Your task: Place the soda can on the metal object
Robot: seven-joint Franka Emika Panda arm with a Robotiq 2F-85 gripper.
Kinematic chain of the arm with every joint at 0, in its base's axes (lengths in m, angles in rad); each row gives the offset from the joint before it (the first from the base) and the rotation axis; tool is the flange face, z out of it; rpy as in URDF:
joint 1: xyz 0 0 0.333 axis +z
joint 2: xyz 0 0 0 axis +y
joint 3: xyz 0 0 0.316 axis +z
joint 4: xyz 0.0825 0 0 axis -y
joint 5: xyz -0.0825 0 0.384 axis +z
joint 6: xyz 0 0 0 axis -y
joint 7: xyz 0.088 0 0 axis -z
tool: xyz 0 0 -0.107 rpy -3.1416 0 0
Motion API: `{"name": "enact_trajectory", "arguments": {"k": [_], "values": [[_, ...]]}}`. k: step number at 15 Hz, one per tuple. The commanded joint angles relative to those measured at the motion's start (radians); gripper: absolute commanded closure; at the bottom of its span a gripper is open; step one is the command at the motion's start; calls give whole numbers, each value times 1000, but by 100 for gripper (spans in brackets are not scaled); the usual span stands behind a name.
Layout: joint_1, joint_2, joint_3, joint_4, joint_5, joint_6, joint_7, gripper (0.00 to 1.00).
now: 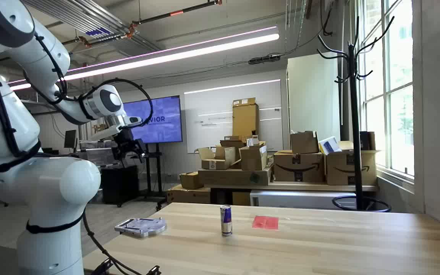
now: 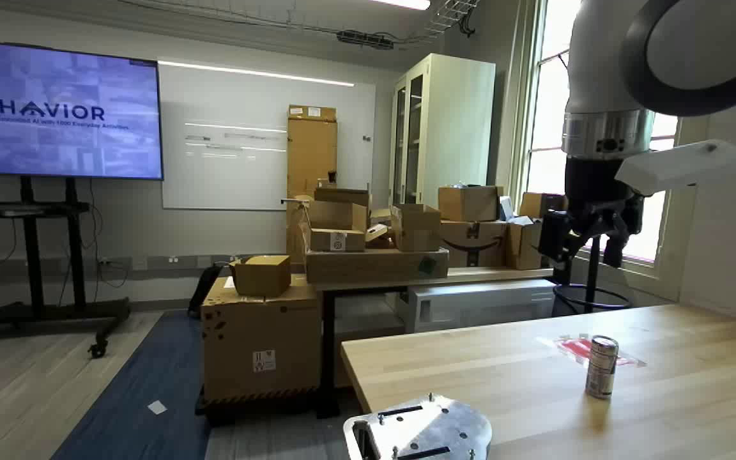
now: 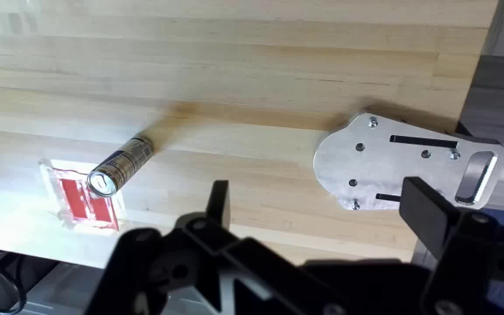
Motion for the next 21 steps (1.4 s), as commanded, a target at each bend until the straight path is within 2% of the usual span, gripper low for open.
{"name": "enact_trajectory", "arguments": {"k": [1, 14, 18, 21], "values": [[27, 5, -24, 2, -16, -4, 13, 0], [27, 19, -27, 12, -21, -3, -1, 0], [10, 65, -63, 50, -67, 20, -40, 0], [-11, 119, -120, 83, -81, 48, -50, 0]]}}
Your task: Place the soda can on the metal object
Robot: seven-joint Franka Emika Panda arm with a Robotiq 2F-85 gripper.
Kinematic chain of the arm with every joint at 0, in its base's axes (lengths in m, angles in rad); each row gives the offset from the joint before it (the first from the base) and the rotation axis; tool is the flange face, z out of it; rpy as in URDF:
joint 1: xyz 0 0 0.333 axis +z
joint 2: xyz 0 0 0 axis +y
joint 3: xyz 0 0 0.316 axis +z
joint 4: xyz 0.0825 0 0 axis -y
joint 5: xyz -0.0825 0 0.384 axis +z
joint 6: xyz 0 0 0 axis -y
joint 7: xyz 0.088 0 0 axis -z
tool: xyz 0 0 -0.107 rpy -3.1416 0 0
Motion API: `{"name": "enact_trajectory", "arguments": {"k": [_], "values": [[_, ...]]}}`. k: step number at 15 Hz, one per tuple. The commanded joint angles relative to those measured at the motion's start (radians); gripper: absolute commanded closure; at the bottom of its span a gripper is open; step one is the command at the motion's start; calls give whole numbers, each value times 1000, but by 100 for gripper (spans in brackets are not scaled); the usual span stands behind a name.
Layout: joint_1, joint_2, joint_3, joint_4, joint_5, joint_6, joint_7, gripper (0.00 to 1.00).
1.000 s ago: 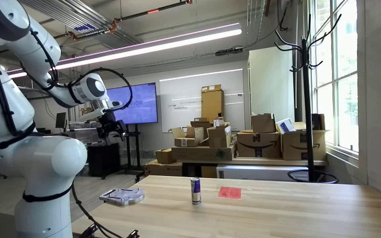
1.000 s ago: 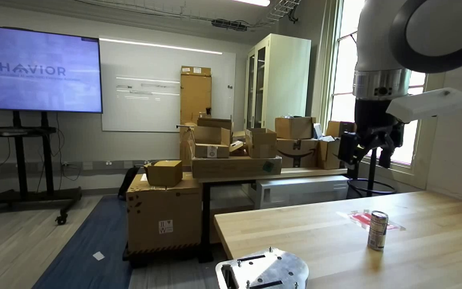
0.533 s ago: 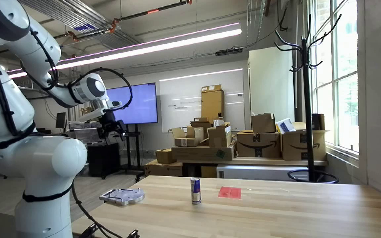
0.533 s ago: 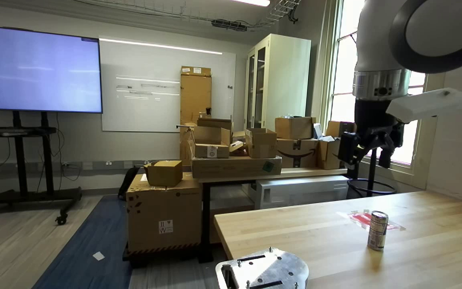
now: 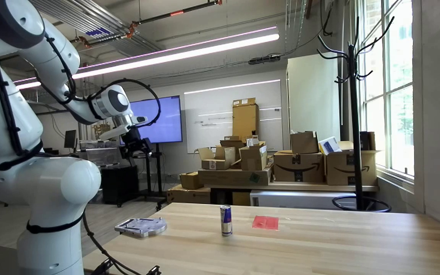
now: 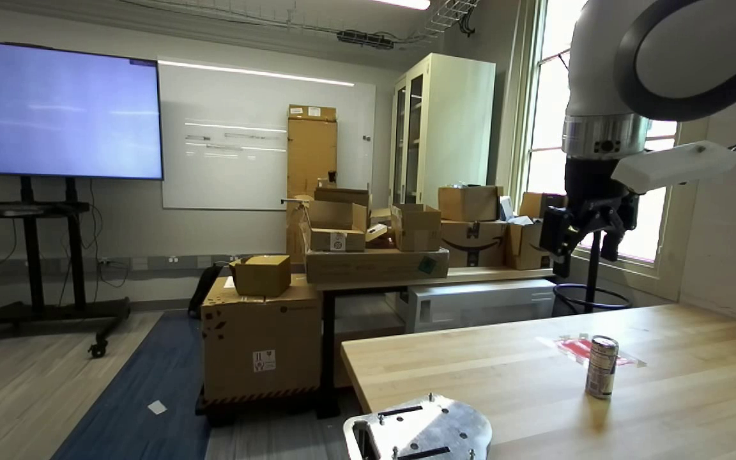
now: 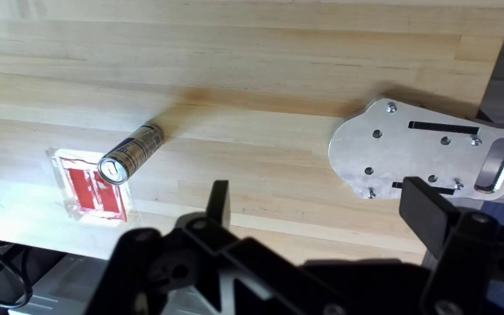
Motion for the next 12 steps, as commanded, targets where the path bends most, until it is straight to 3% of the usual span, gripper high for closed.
{"name": "enact_trajectory", "arguments": {"k": [1, 12], "values": [[-28, 91, -73, 65, -21, 33, -41, 0], [-117, 372, -321, 148, 88, 179, -119, 0]]}}
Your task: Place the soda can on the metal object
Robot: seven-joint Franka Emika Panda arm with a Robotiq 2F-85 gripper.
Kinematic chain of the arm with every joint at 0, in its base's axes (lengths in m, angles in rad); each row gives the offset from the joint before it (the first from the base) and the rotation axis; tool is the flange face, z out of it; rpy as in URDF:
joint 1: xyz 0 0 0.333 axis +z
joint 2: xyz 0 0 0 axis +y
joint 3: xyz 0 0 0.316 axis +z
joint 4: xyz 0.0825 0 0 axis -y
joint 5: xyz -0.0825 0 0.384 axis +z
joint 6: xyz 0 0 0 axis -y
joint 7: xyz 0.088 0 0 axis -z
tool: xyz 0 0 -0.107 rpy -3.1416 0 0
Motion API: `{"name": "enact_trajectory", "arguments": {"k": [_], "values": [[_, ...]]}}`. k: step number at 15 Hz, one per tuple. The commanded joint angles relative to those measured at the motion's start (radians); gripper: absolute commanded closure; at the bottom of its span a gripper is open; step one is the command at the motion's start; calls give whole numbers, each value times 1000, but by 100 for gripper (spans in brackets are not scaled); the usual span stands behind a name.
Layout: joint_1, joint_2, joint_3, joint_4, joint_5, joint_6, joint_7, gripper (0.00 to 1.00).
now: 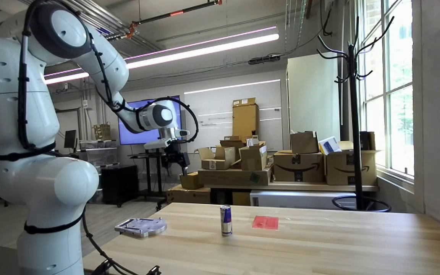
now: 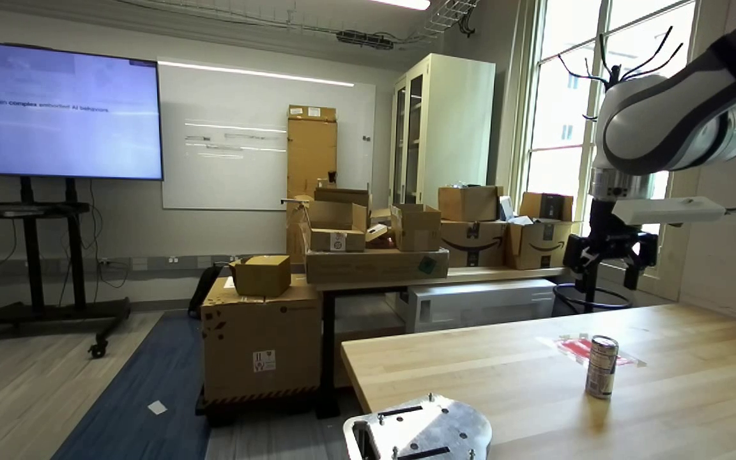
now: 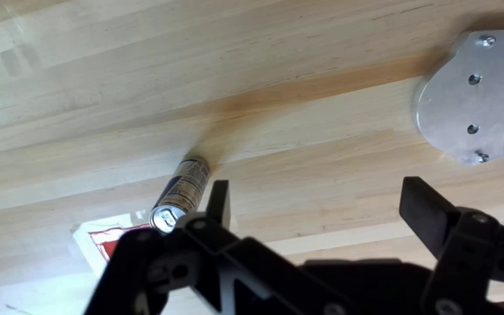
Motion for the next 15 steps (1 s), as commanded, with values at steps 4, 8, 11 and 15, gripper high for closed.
{"name": "enact_trajectory", "arguments": {"k": [4, 8, 11, 15], "values": [[-60, 175, -79, 90, 93, 53, -56, 0], [-75, 259, -99, 143, 88, 56, -32, 0], [-85, 336, -110, 194, 130, 58, -48, 0], [-99, 440, -111, 277, 199, 61, -56, 0]]}}
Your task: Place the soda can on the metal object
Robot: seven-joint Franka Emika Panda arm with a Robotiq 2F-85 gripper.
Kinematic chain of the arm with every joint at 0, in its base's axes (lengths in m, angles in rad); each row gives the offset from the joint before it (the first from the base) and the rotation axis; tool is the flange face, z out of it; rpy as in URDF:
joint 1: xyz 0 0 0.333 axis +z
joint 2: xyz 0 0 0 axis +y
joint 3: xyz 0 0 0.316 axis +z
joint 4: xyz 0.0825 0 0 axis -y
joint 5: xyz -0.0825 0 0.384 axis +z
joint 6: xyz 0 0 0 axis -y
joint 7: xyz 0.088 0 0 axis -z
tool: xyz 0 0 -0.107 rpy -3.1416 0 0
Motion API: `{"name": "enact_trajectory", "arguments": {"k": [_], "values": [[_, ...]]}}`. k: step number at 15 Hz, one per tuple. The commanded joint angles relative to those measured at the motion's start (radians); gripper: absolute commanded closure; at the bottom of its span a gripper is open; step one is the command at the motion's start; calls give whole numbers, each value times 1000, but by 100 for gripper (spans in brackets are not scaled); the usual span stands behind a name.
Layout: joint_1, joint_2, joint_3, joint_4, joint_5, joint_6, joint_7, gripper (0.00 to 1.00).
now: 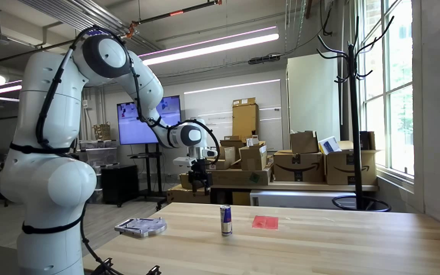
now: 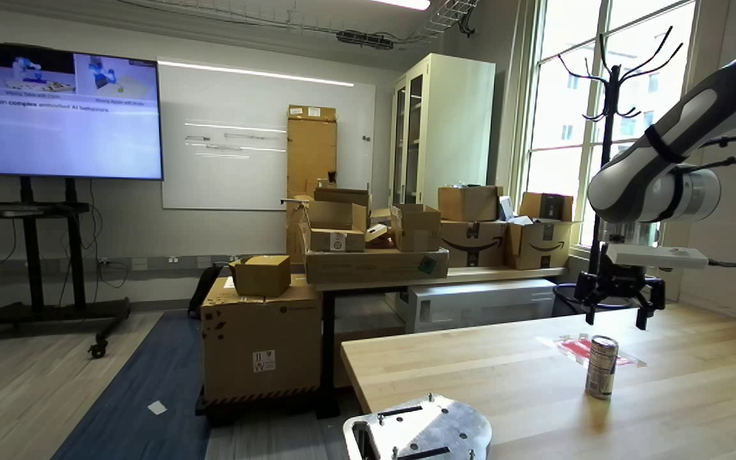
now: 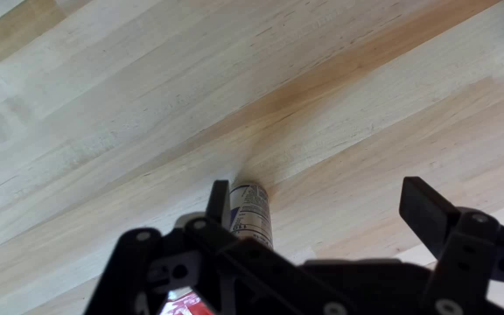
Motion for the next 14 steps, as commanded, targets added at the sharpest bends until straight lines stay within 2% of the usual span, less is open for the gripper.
{"name": "enact_trajectory", "arguments": {"k": [1, 14], "values": [[-25, 106, 4, 105, 64, 0, -29, 0], [-79, 305, -9, 279, 103, 58, -24, 0]]}}
